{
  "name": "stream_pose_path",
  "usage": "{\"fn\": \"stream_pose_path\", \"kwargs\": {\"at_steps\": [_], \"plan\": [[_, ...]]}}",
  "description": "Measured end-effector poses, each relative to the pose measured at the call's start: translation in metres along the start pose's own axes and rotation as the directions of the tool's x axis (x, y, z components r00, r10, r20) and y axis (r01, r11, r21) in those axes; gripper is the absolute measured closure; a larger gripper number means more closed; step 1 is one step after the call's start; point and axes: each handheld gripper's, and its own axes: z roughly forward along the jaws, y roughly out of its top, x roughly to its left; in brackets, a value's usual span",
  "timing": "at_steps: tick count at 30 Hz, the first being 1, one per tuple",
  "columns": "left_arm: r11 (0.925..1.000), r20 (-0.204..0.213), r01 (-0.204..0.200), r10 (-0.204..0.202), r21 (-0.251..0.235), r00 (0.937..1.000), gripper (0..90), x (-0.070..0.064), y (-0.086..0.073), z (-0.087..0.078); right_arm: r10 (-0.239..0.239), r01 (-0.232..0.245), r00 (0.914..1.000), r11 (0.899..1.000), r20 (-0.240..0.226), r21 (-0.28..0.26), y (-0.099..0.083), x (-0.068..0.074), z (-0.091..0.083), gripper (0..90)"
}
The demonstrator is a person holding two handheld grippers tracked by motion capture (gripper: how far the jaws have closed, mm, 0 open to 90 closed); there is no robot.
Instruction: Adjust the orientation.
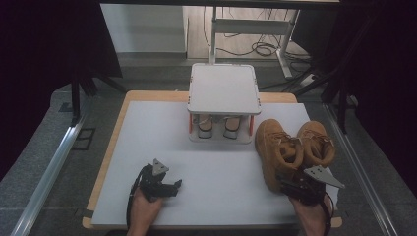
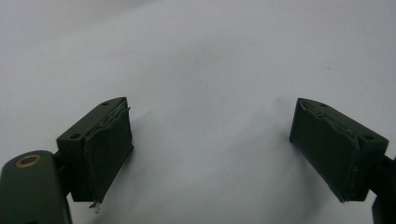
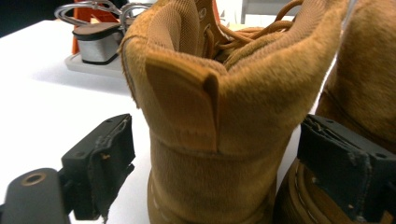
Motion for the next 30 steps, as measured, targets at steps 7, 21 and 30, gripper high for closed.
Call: {"fn": "stream_pose_path", "kwargs": {"at_steps": [7,21,30], "plan": [[1.0,0.0,0.0,0.0,0.0,1.0,12.9,0.0,0.0,0.0,0.011,-0.01,0.9994,1.0,0.034,-0.01,0.006,0.003,0.008,7.3],[1.0,0.0,0.0,0.0,0.0,1.0,12.9,0.0,0.0,0.0,-0.038,0.037,0.9903,0.999,0.133,0.011,0.012,0.014,0.03,0.8],[1.0,0.0,0.0,0.0,0.0,1.0,12.9,0.0,0.0,0.0,-0.027,0.021,0.9872,0.999,0.157,0.036,0.018,0.017,0.035,7.9]]}}
